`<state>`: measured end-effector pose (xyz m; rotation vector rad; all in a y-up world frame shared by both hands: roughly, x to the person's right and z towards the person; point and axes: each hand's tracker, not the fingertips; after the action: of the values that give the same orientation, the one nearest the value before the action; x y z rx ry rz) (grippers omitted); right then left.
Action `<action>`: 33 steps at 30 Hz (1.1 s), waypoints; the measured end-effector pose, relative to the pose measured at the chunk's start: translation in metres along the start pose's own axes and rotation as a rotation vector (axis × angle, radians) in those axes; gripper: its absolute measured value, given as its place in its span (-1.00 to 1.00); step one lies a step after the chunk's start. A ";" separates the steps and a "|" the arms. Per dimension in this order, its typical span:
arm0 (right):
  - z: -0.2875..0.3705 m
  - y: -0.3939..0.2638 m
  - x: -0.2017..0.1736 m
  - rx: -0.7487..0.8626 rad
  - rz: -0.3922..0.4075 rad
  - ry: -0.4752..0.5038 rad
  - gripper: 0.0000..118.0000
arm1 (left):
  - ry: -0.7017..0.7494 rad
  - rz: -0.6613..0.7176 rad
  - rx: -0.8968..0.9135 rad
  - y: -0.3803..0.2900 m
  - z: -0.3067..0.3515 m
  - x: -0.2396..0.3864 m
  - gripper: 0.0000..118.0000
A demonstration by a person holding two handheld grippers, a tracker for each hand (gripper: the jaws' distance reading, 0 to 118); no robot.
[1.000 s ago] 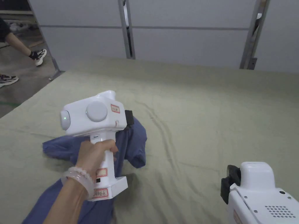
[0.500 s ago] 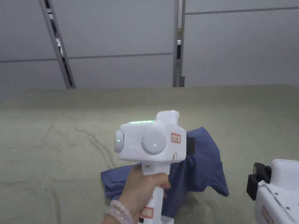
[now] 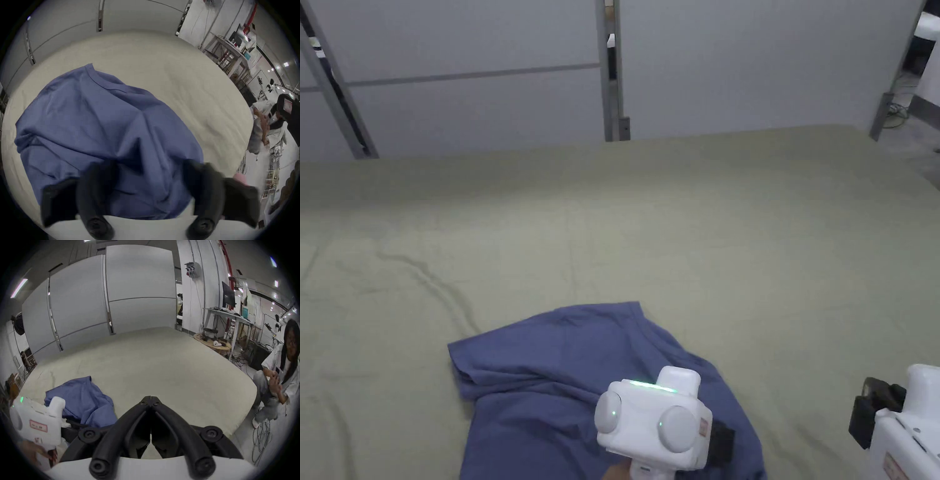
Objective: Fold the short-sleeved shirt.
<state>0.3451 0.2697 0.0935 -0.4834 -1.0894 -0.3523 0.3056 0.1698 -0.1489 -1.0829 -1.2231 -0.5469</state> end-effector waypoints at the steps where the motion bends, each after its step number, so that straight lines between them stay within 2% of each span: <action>1: -0.001 -0.001 -0.002 -0.003 -0.001 0.006 -1.00 | 0.006 -0.003 0.014 0.003 0.005 -0.005 0.65; 4: -0.002 -0.001 -0.012 -0.007 0.010 0.040 -1.00 | 0.017 0.021 0.061 0.007 0.027 -0.016 0.65; 9: 0.001 0.001 -0.035 0.008 0.072 0.090 -1.00 | 0.001 0.115 0.140 0.000 0.081 -0.045 0.62; 10: 0.003 0.001 -0.039 0.011 0.078 0.101 -1.00 | 0.012 0.128 0.159 -0.006 0.091 -0.053 0.48; 12: 0.005 0.000 -0.049 0.009 0.090 0.129 -1.00 | 0.057 0.149 0.180 -0.017 0.097 -0.067 -0.63; 13: 0.005 -0.001 -0.054 0.007 0.096 0.140 -1.00 | 0.088 0.153 0.165 -0.025 0.098 -0.075 -0.79; 14: 0.005 -0.002 -0.058 0.004 0.102 0.148 -1.00 | 0.092 0.153 0.165 -0.033 0.100 -0.082 -0.80; 16: 0.005 -0.005 -0.068 -0.003 0.118 0.168 -1.00 | 0.109 0.193 0.144 -0.052 0.103 -0.094 -0.94; 22: -0.001 -0.010 -0.093 -0.027 0.164 0.201 -1.00 | 0.154 0.336 0.151 -0.079 0.106 -0.143 -0.95; 25: -0.002 -0.008 -0.101 -0.026 0.172 0.210 -1.00 | 0.186 0.375 0.167 -0.078 0.114 -0.163 -0.92; 26: -0.002 -0.006 -0.104 -0.024 0.174 0.213 -1.00 | 0.192 0.390 0.180 -0.077 0.118 -0.169 -0.77; 29: -0.004 -0.002 -0.110 -0.017 0.185 0.218 -1.00 | 0.208 0.417 0.192 -0.077 0.125 -0.190 0.64; 30: -0.004 0.000 -0.112 -0.014 0.188 0.221 -1.00 | 0.214 0.421 0.180 -0.078 0.126 -0.196 0.70; 33: -0.004 0.003 -0.117 -0.004 0.201 0.229 -1.00 | 0.280 0.442 0.187 -0.087 0.126 -0.208 0.70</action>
<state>0.2997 0.2743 -0.0146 -0.5377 -0.8110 -0.2264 0.1110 0.2015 -0.3155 -1.0367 -0.7436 -0.2265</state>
